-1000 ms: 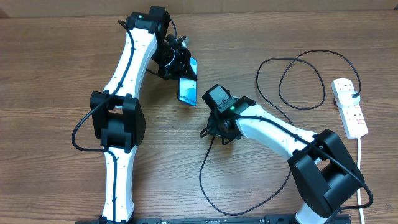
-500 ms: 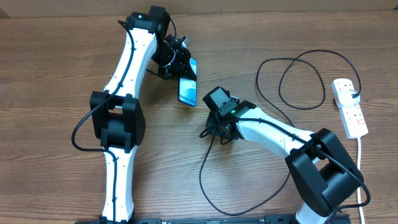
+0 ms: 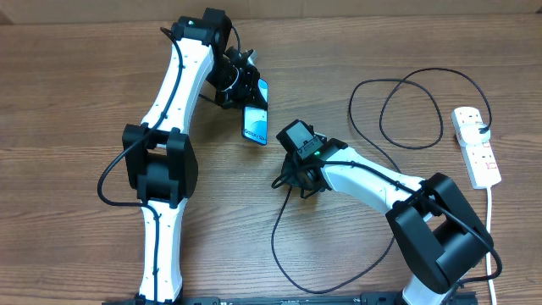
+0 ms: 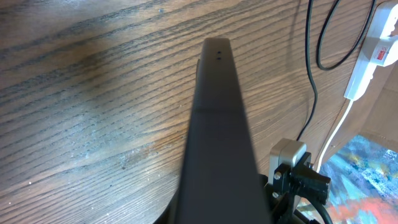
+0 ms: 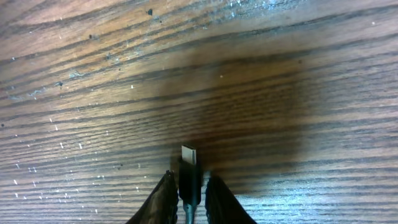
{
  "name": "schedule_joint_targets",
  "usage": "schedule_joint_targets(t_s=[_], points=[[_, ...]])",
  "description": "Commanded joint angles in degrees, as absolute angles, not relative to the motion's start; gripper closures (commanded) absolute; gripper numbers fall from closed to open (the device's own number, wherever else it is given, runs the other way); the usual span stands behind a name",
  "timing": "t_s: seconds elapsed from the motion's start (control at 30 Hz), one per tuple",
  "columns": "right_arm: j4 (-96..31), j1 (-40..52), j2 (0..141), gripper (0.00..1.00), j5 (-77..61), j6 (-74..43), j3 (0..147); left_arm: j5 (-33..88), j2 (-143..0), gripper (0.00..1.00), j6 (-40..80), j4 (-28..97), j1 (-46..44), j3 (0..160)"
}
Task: Plug charger to phone and switch on socket
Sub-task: 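Lift the plug with the right gripper toward the phone's bottom port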
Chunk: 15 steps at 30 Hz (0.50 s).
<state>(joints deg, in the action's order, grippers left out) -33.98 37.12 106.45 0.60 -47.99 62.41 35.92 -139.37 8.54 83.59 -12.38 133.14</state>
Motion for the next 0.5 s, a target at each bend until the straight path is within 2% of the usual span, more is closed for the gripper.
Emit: schedule_joint_targets(t_s=[0.0, 0.13, 0.2, 0.23, 0.47], points=[[-33.1, 37.0, 106.9, 0.85, 1.9, -48.2, 61.3, 37.1, -137.5, 0.96, 7.3, 83.8, -12.8, 134.3], [-32.2, 37.0, 106.9, 0.87, 1.9, -48.2, 61.1, 37.2, -137.5, 0.96, 7.3, 83.8, -12.8, 134.3], [-31.7, 37.0, 106.9, 0.91, 1.9, -48.2, 61.1, 37.3, -137.5, 0.96, 7.3, 83.8, -12.8, 134.3], [-31.7, 37.0, 106.9, 0.96, 1.8, -48.2, 61.1, 37.7, -137.5, 0.96, 7.3, 83.8, -12.8, 134.3], [-32.4, 36.7, 106.8, 0.96, -0.4, -47.4, 61.3, 41.0, -137.5, 0.96, 7.3, 82.5, -12.7, 134.3]])
